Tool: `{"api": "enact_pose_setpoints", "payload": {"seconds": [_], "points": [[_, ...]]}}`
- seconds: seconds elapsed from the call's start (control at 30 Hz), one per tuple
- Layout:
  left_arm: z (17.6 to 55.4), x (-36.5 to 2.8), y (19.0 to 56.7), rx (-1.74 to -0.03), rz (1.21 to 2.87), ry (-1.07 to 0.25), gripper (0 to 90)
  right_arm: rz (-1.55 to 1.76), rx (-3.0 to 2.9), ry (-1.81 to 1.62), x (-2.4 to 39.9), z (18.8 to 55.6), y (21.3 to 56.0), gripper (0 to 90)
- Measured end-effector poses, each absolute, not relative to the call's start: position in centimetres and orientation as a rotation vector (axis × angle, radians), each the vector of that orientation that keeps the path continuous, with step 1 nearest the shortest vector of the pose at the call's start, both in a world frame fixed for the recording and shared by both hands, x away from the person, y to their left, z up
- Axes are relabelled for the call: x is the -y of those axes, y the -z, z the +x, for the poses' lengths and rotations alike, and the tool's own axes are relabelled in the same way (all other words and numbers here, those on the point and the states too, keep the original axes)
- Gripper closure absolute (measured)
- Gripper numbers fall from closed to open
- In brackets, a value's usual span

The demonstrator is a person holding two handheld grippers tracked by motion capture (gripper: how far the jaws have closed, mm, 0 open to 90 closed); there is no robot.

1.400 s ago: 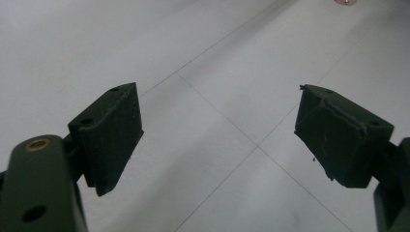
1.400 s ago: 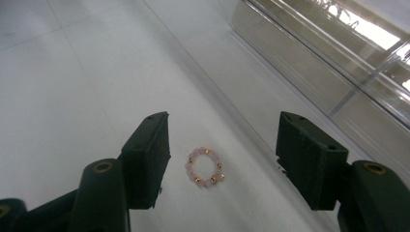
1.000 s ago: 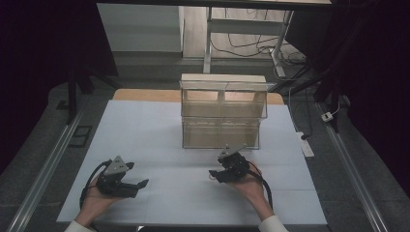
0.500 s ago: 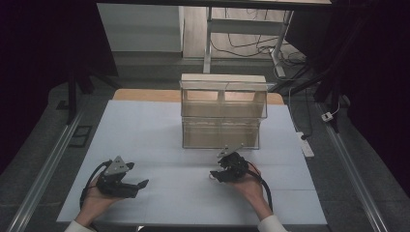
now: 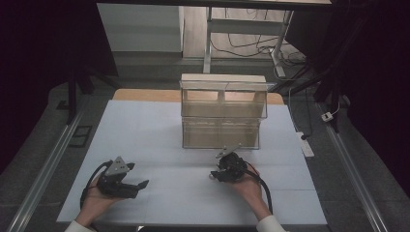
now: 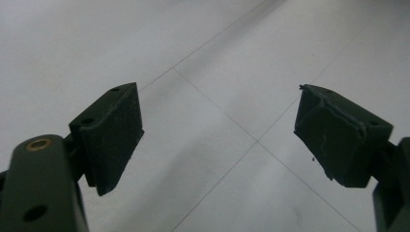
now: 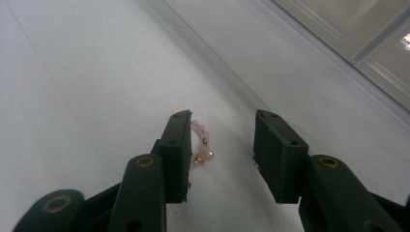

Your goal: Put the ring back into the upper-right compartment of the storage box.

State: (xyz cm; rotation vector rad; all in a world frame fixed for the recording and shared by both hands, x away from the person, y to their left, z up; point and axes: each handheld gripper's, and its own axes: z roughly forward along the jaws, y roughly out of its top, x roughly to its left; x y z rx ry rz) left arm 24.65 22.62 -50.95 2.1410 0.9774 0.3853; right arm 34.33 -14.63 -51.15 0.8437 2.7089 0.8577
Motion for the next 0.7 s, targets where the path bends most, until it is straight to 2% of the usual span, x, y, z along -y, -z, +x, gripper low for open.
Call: {"api": "enact_pose_setpoints", "payload": {"seconds": [0.23, 0.53, 0.7], "points": [[24.65, -22.63, 50.96, -0.976, 2.144, -0.387, 17.2, 0.824, -2.720, -0.823, 14.25, 34.16, 51.39, 64.1], [24.60, -22.62, 50.96, -0.975, 2.145, -0.389, 17.2, 0.803, -2.731, -0.791, 13.72, 33.73, 51.28, 82.0], [24.59, -22.63, 50.96, -0.976, 2.144, -0.390, 17.2, 0.810, -2.732, -0.792, 13.68, 33.68, 51.28, 84.7]]}}
